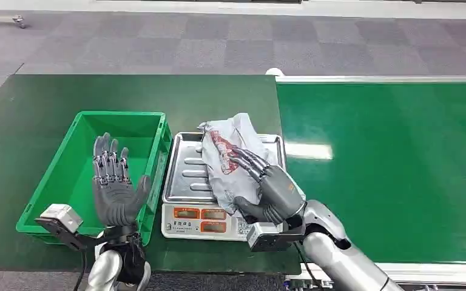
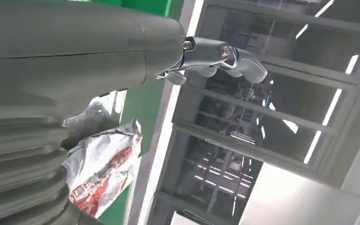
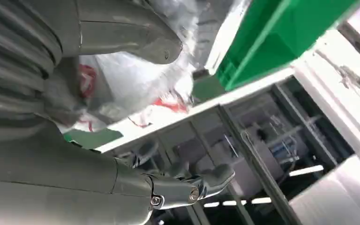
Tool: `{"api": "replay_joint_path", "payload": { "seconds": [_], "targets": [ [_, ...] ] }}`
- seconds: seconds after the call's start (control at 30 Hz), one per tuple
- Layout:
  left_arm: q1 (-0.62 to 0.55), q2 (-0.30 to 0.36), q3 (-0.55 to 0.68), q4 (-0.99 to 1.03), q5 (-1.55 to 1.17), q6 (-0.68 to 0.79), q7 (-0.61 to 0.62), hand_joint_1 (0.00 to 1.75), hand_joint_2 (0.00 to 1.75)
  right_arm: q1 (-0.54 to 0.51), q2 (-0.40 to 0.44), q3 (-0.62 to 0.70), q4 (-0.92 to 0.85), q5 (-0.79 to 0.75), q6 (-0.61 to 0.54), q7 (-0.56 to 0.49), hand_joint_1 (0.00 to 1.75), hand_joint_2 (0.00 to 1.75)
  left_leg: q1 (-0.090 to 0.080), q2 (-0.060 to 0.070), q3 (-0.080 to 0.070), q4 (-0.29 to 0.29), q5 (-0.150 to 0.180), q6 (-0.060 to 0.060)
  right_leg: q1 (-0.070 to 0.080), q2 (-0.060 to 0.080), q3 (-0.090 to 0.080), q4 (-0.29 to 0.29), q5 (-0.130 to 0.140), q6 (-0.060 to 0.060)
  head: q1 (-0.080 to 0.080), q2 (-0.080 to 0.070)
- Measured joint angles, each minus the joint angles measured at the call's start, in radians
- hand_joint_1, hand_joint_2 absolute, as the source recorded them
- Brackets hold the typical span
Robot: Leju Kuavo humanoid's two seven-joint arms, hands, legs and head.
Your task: Moved the parcel from conveyor to table for the left to box.
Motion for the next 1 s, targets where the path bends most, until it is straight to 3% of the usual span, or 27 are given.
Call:
{"api": "replay_joint_path", "payload": {
  "seconds": [0.27,0.4,0.53,0.7,1.0],
  "targets": [
    [0.001,0.000,0.013,0.000,0.035,0.003,-0.011,0.00,1.75,0.110,0.001,-0.170,-0.201,-0.437,0.247,-0.090,0.00,1.75,0.000,0.000,0.000,0.000,0.000,0.000,0.000,0.000,0.000,0.000,0.000,0.000,0.000,0.000],
    [0.002,0.000,0.020,-0.011,0.042,-0.005,-0.029,0.00,1.75,0.156,0.003,-0.295,-0.294,-0.493,0.278,-0.105,0.00,1.75,0.000,0.000,0.000,0.000,0.000,0.000,0.000,0.000,0.000,0.000,0.000,0.000,0.000,0.000],
    [0.002,0.001,0.020,-0.034,0.005,-0.013,-0.036,0.00,1.75,0.207,0.010,-0.410,-0.351,-0.524,0.229,-0.101,0.00,1.75,0.000,0.000,0.000,0.000,0.000,0.000,0.000,0.000,0.000,-0.001,0.000,0.000,0.000,0.000],
    [-0.028,0.007,0.019,-0.039,-0.004,-0.143,0.076,0.00,1.75,0.320,0.036,-0.591,-0.374,-0.450,-0.025,-0.037,0.00,1.75,0.000,-0.001,0.000,0.000,0.000,0.000,0.000,-0.001,0.000,-0.001,0.000,0.000,0.000,0.000],
    [-0.217,0.023,-0.018,0.126,-0.054,-0.305,0.166,0.00,1.75,0.452,0.123,-0.780,-0.374,-0.557,-0.066,-0.048,0.00,1.75,0.000,0.000,0.000,0.000,0.000,0.000,0.000,-0.001,-0.001,0.000,0.000,0.000,0.000,0.000]
  ]
}}
